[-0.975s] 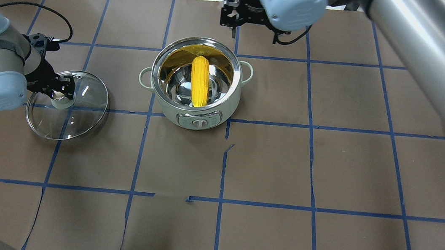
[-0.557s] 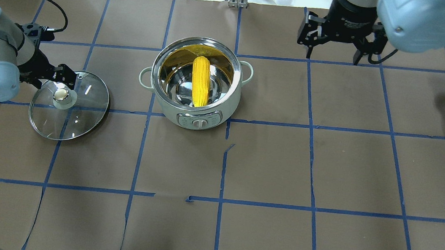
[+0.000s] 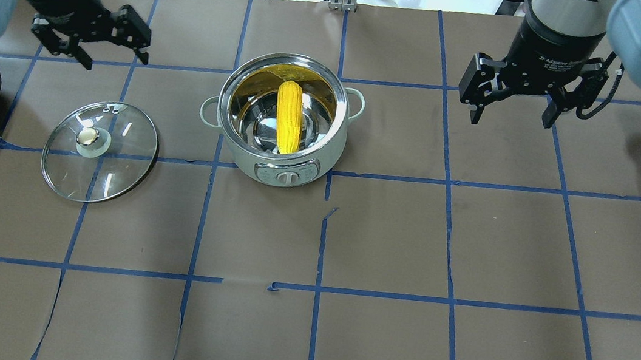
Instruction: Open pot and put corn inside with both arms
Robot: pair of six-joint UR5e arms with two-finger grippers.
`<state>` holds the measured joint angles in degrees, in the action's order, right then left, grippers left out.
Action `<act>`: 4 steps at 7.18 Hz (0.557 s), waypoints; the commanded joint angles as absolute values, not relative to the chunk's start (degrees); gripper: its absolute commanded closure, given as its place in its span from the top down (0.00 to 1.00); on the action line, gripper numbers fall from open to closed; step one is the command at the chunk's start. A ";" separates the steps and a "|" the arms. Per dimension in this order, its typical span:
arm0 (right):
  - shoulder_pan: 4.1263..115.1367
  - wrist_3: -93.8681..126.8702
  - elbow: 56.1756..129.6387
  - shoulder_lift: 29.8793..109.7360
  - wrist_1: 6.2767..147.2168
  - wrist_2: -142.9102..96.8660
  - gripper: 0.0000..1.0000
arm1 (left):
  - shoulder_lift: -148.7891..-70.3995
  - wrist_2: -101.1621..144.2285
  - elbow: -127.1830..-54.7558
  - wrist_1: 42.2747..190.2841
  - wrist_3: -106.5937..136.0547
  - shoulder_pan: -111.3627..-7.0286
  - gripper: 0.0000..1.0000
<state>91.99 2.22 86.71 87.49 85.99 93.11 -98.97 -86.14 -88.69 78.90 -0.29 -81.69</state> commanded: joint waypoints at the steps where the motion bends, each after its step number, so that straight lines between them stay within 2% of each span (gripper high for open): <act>1: 91.41 0.71 86.66 87.89 85.43 92.91 1.00 | -96.61 -88.05 -85.25 85.15 4.91 -90.50 0.99; 3: 91.32 0.62 86.40 87.89 85.69 92.64 1.00 | -92.39 -89.47 -85.60 89.19 5.27 -92.80 0.97; 4: 91.32 0.62 86.05 88.67 85.61 89.68 1.00 | -91.50 -89.56 -85.43 90.51 4.58 -92.81 0.87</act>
<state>91.35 0.67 86.38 88.10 85.62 91.92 -93.01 -89.30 -85.47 88.70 4.97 -92.26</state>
